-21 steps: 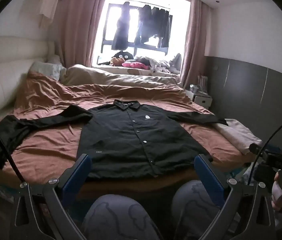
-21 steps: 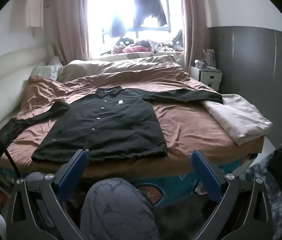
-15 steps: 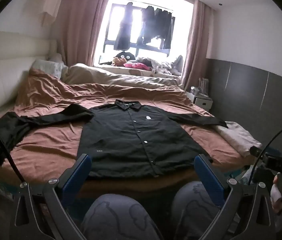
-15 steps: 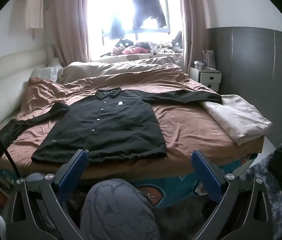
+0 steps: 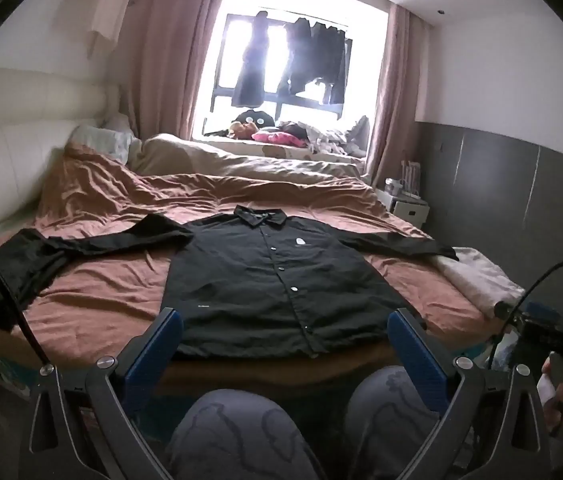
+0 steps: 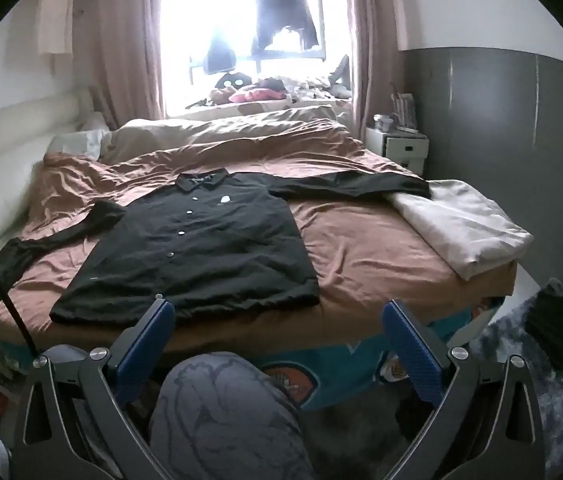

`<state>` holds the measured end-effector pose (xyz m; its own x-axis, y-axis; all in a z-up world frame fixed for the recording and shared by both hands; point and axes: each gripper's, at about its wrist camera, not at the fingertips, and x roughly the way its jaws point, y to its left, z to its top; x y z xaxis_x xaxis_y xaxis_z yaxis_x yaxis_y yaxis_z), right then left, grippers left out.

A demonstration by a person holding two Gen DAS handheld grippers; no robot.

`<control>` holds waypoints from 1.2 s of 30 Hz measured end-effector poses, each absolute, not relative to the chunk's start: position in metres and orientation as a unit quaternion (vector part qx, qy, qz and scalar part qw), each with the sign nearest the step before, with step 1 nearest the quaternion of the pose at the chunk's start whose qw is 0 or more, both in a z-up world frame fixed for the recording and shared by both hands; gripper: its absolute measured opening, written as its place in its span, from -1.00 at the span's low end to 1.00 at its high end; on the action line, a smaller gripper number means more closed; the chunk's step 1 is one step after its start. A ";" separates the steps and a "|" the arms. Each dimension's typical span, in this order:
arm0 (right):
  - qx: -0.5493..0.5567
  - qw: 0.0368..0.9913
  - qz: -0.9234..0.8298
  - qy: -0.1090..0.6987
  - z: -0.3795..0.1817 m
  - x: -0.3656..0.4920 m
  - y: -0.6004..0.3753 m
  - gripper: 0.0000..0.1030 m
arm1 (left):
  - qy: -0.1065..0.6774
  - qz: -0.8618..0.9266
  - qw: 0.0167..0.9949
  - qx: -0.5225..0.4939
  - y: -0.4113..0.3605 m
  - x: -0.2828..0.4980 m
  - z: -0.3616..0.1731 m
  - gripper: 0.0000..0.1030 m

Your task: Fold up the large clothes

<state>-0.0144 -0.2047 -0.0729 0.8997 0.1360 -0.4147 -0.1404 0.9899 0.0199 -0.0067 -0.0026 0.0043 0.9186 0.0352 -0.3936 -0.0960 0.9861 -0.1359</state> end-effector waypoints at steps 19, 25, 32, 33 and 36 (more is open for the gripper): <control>-0.009 0.976 0.071 0.204 -0.075 -0.016 -0.210 1.00 | 0.191 0.008 0.979 -0.069 -0.006 -0.017 0.009 0.99; -0.008 0.976 0.067 0.205 -0.076 -0.016 -0.212 1.00 | 0.191 0.006 0.979 -0.065 -0.010 -0.017 0.009 0.99; -0.009 0.977 0.064 0.204 -0.076 -0.016 -0.211 1.00 | 0.191 0.007 0.979 -0.064 -0.012 -0.017 0.009 0.99; -0.009 0.977 0.064 0.205 -0.076 -0.016 -0.212 1.00 | 0.191 0.006 0.979 -0.065 -0.012 -0.016 0.008 0.99; -0.008 0.976 0.066 0.205 -0.076 -0.015 -0.212 1.00 | 0.191 0.008 0.979 -0.064 -0.012 -0.016 0.008 0.99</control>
